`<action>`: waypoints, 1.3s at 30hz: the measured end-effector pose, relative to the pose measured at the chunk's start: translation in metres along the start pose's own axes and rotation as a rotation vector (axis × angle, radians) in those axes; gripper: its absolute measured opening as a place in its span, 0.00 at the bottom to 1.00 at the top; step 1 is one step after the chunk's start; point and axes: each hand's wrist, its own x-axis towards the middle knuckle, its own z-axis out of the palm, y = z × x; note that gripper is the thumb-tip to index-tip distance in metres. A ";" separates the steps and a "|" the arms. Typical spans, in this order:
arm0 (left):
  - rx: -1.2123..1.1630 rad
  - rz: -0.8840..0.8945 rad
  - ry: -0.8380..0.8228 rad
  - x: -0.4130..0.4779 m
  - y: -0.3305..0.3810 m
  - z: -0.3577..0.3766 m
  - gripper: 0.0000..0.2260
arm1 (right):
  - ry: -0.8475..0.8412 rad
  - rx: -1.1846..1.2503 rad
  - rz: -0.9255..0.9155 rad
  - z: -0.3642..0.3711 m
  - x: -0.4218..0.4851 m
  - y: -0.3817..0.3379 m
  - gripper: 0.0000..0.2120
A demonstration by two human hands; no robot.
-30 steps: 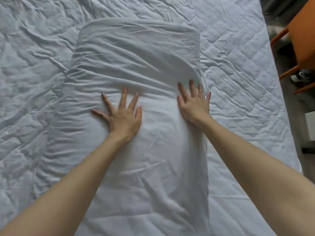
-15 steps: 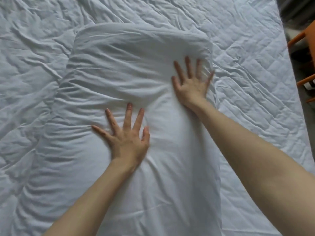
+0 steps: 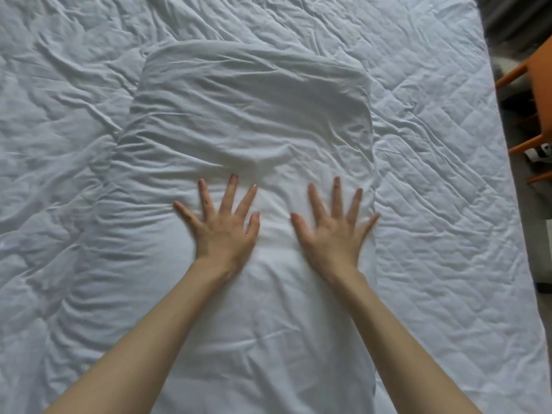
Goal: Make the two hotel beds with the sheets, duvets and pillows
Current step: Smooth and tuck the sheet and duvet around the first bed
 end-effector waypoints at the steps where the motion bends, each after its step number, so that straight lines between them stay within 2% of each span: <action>1: -0.010 0.027 0.005 -0.004 -0.007 -0.001 0.24 | -0.004 0.044 0.099 -0.001 -0.004 0.008 0.37; 4: -0.058 -0.018 0.048 -0.015 -0.030 -0.006 0.26 | -0.057 0.227 0.386 -0.007 -0.004 0.017 0.49; 6: -0.133 -0.164 0.067 -0.019 -0.049 -0.010 0.25 | -0.101 0.309 0.498 -0.011 -0.004 0.016 0.53; 9: -0.259 -0.356 0.063 -0.022 -0.078 -0.018 0.30 | -0.096 0.445 0.597 -0.012 -0.008 0.018 0.56; 15: -0.459 -0.522 0.034 -0.006 -0.109 -0.020 0.40 | -0.066 0.679 0.645 0.014 -0.011 0.042 0.56; 22: -0.442 -0.640 0.103 0.028 -0.135 0.002 0.46 | 0.026 0.654 0.703 0.043 0.000 0.042 0.47; 30: -0.486 -0.718 0.078 0.057 -0.162 0.017 0.52 | 0.070 0.572 0.739 0.058 0.007 0.043 0.46; 35: -0.588 -0.735 0.120 0.058 -0.171 0.014 0.52 | 0.035 0.547 0.727 0.052 0.008 0.044 0.46; 39: -0.661 -0.710 0.113 0.055 -0.173 0.001 0.48 | -0.009 0.582 0.674 0.037 0.008 0.048 0.43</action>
